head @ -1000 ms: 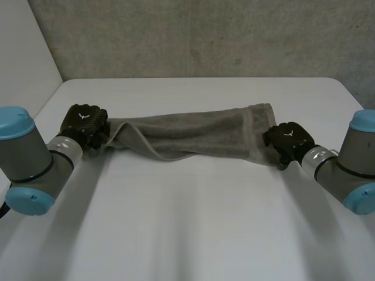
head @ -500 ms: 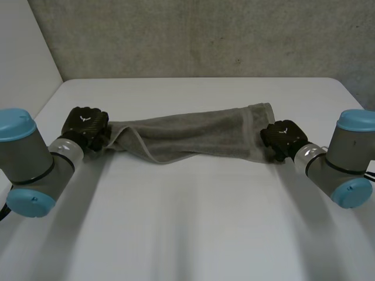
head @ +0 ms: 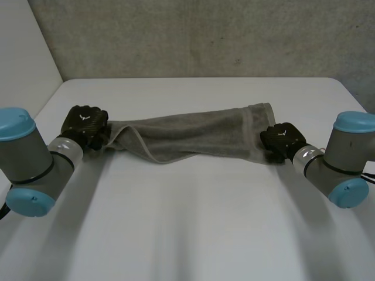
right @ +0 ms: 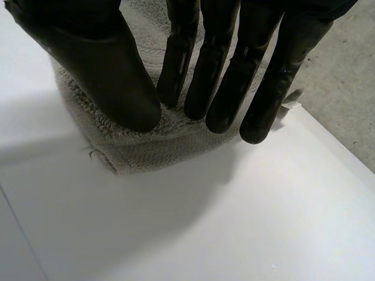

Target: Fold the towel.

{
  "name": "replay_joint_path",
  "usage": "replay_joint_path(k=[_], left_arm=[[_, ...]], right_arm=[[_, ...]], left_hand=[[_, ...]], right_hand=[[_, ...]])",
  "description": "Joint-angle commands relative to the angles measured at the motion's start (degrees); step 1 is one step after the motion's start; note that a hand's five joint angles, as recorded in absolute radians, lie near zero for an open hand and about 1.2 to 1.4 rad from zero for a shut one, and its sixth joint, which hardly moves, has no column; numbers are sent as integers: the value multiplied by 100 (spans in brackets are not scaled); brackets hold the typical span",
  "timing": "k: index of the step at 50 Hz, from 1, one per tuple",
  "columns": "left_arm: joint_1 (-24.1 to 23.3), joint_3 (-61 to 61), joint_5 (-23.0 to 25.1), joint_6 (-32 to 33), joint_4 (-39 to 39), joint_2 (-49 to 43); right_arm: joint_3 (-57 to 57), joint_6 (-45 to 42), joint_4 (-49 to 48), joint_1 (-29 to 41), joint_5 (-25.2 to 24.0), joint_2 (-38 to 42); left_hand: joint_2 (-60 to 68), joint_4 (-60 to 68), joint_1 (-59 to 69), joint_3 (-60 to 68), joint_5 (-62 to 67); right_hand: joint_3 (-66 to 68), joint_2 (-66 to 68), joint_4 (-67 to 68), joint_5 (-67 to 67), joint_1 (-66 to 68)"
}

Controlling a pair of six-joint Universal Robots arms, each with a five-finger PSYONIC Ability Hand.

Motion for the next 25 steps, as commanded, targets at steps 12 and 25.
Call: replay_joint_path(k=[12, 25], left_arm=[[0, 0, 0, -3, 0, 0], [0, 0, 0, -3, 0, 0]], right_arm=[[45, 5, 19, 0, 59, -78], [37, 5, 318, -9, 68, -175]], left_hand=[[392, 220, 829, 373, 733], [392, 220, 829, 373, 733]], right_hand=[[-2121, -2141, -2135, -2139, -2121], [-3134, -3154, -3148, -3151, -3134]])
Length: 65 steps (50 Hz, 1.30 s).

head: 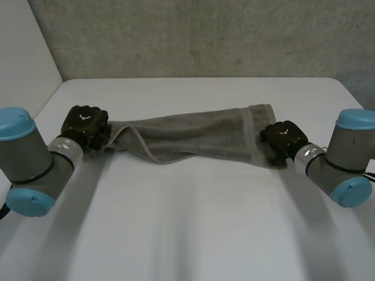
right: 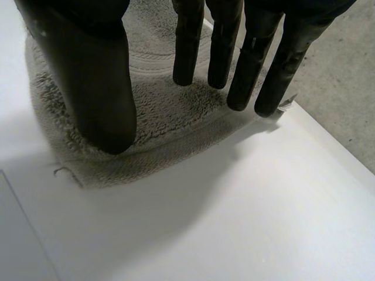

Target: Fold the towel.

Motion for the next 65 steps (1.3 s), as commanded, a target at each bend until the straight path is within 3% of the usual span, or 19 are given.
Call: replay_joint_path(k=[1, 27, 48, 53, 55, 60, 65], left_arm=[[0, 0, 0, 0, 0, 0], [0, -9, 9, 9, 0, -44], [0, -9, 0, 9, 0, -62], [0, -9, 0, 9, 0, -62], [0, -9, 0, 9, 0, -62], [0, -9, 0, 9, 0, -53], [0, -9, 0, 9, 0, -44]], right_arm=[[-26, -2, 169, -9, -1, -17], [-97, -28, 924, -97, -88, -395], [-105, -98, 889, -88, -132, -17], [-114, -98, 880, -70, -124, 9], [-158, -90, 880, -61, -132, 9], [-167, -37, 880, -61, -124, -35], [-167, -28, 880, -53, -124, -61]], left_hand=[[392, 220, 829, 373, 732], [392, 220, 829, 373, 732], [392, 220, 829, 373, 732], [392, 220, 829, 373, 732], [392, 220, 829, 373, 732], [392, 220, 829, 373, 732], [392, 220, 829, 373, 732]], right_hand=[[-414, -459, -415, -585, -385], [-263, -308, -264, -434, -234], [192, 146, 191, 21, 220], [1487, 1441, 1486, 1316, 1516], [2926, 2881, 2926, 2755, 2955], [4779, 4733, 4778, 4608, 4808], [5114, 5069, 5113, 4943, 5143]])
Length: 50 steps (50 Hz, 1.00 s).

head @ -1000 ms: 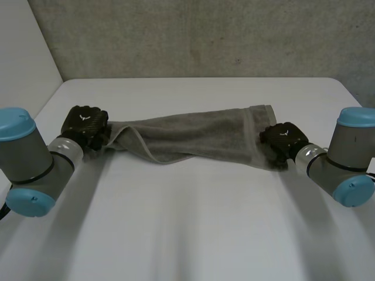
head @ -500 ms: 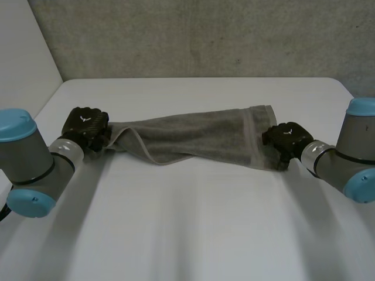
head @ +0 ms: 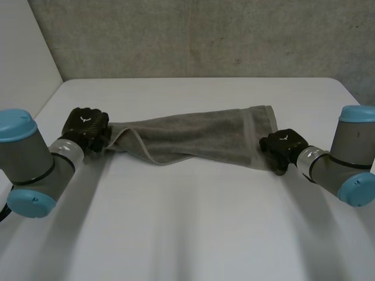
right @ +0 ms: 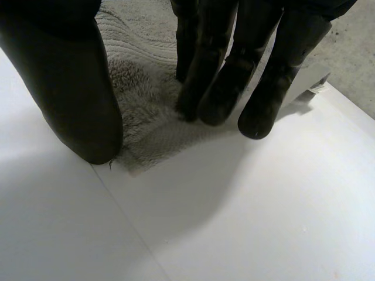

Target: Fold the towel.

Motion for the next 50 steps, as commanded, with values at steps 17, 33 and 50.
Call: replay_joint_path(k=[17, 33, 50], left_arm=[[0, 0, 0, -9, 0, 31], [-26, 0, 18, 0, -35, 110], [62, 53, 263, -1053, -510, 1886]], right_arm=[[-27, 70, -1, 36, 2, -134], [25, 88, 34, 45, 2, -344], [78, 1547, 351, -421, -701, -2122]], left_hand=[[392, 218, 829, 373, 738], [392, 218, 829, 373, 738], [392, 218, 829, 373, 738]], right_hand=[[544, 780, 535, 1488, 2393], [544, 780, 535, 1488, 2393], [544, 780, 535, 1488, 2393]])
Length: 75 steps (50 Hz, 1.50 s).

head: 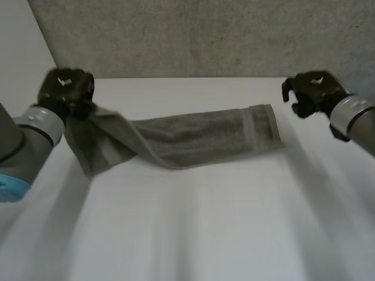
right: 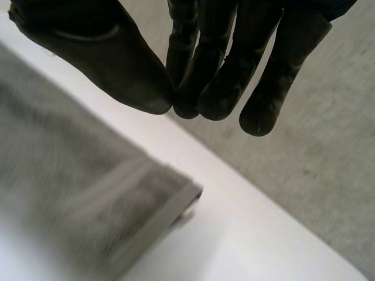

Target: Fold the towel.

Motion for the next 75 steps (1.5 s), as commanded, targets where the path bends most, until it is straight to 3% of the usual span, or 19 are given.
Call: replay_joint_path(k=[1, 8, 9, 10, 11, 12, 26, 31, 50, 75], left_arm=[[27, -63, 210, -616, -27, 491], [53, -554, 306, -827, -10, -17], [79, -616, 306, -827, -10, -149], [80, -616, 306, -827, -10, -150], [88, -660, 306, -827, -10, -263], [97, -686, 306, -827, -19, -351], [194, -731, 297, -810, 17, -537], [194, -731, 297, -810, 25, -554], [194, -748, 297, -810, 34, -607], [185, -757, 297, -810, 34, -625]], right_arm=[[91, 268, 224, -86, -384, -206], [240, -143, 294, -60, -358, 425], [267, -336, 286, -51, -349, 513], [267, -338, 285, -51, -349, 514], [319, -495, 268, -60, -340, 584], [372, -627, 250, -60, -331, 654], [574, -1367, 13, -148, -393, 1191], [531, -1595, -171, -166, -419, 1419], [311, -1604, -523, -113, -393, 1762], [-32, -1578, -541, 36, -296, 1903]], left_hand=[[391, 198, 829, 348, 738], [391, 198, 829, 348, 738], [391, 198, 829, 348, 738], [391, 198, 829, 348, 738], [391, 198, 829, 348, 738], [391, 198, 829, 348, 738], [391, 198, 829, 348, 738], [391, 198, 829, 348, 738], [391, 198, 829, 348, 738], [391, 198, 829, 348, 738]], right_hand=[[305, 306, 327, 239, 2393], [305, 306, 327, 239, 2393], [-1754, -1753, -1732, -1820, 334], [-1774, -1774, -1753, -1841, 314], [-4339, -4339, -4318, -4405, -2251], [-5347, -5347, -5326, -5413, -3259], [-5072, -5071, -5050, -5138, -2984], [-4249, -4249, -4228, -4316, -2161], [-3356, -3356, -3335, -3422, -1268], [-3356, -3355, -3334, -3422, -1268]])
